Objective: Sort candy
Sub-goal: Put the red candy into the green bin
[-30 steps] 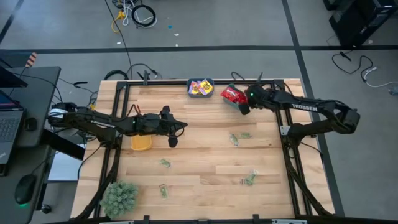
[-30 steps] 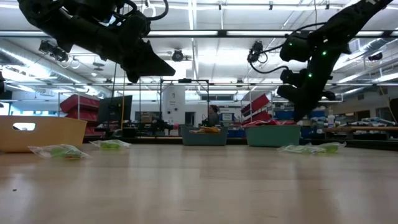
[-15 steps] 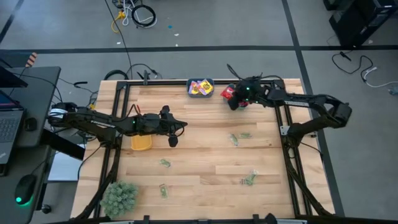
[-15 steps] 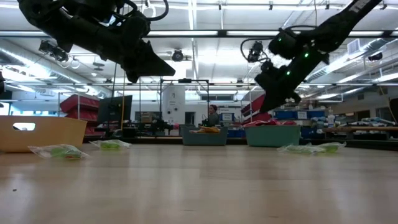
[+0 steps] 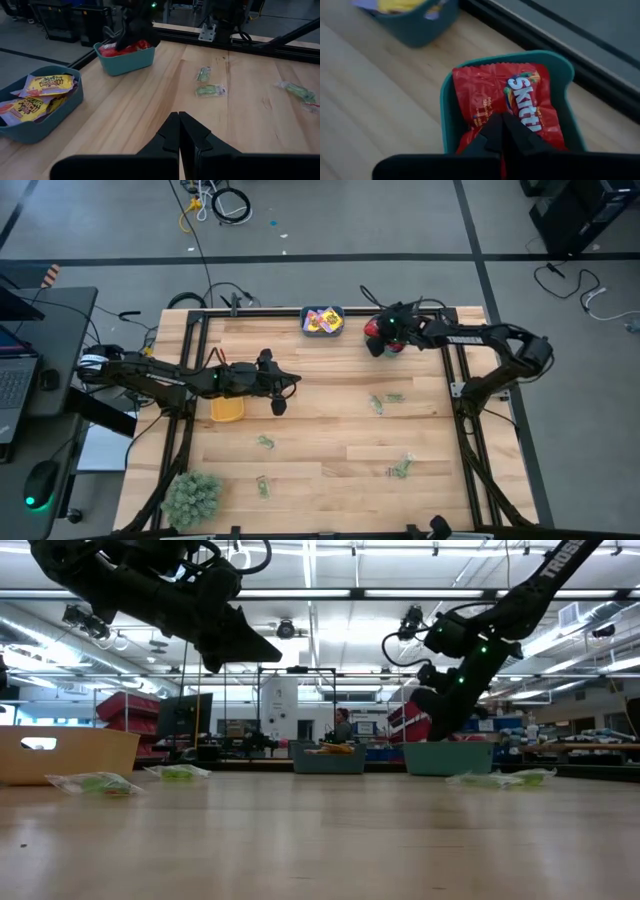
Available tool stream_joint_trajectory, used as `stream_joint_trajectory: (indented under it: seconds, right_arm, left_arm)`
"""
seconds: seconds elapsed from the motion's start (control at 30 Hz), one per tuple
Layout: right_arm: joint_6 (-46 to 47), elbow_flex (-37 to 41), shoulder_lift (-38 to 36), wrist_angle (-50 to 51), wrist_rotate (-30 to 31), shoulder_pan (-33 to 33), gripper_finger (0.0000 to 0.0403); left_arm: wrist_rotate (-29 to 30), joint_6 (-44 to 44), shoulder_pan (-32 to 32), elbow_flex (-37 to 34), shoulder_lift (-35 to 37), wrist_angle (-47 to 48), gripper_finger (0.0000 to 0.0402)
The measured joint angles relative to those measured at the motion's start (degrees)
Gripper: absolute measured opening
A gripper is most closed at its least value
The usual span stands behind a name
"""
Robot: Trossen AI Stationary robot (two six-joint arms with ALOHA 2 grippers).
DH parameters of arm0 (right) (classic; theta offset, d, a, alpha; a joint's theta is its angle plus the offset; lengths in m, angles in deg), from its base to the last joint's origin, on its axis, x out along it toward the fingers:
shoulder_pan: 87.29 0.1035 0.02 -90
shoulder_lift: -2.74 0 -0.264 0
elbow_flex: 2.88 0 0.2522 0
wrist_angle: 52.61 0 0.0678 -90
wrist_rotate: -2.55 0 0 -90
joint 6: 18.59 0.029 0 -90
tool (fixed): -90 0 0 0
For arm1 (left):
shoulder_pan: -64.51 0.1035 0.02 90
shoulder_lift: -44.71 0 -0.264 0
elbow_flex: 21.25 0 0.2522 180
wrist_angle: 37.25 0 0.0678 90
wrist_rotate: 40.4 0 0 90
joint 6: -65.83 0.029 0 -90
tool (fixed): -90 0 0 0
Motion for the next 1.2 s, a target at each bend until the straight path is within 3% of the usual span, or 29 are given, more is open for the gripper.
stream_joint_trajectory:
  seconds: [0.17, 0.47, 0.83, 1.0, 1.2]
  right_arm:
    - [-1.85, 0.04, -2.22, 2.31, 1.97, -0.51, 0.0000]
    - [-2.40, -0.02, 4.37, -2.29, 0.90, -0.15, 0.0000]
    - [-1.34, 0.13, -7.16, 5.25, 0.27, -0.07, 0.0004]
    - [4.89, 0.13, -12.89, 12.42, 3.33, -0.05, 0.0008]
    - [12.13, 1.36, -11.22, 18.84, 6.43, -1.06, 0.0001]
  left_arm:
    - [0.45, 0.00, 0.00, 0.00, 0.00, 0.15, 0.0000]
    - [0.53, 0.00, -0.02, 0.00, 0.00, 0.45, 0.0000]
    - [0.63, -0.01, 0.00, 0.00, 0.00, 0.61, 0.0000]
    - [0.64, -0.22, 0.00, 0.00, 0.00, 0.61, 0.0000]
    - [0.64, -0.46, 0.00, 0.00, 0.00, 0.77, 0.0000]
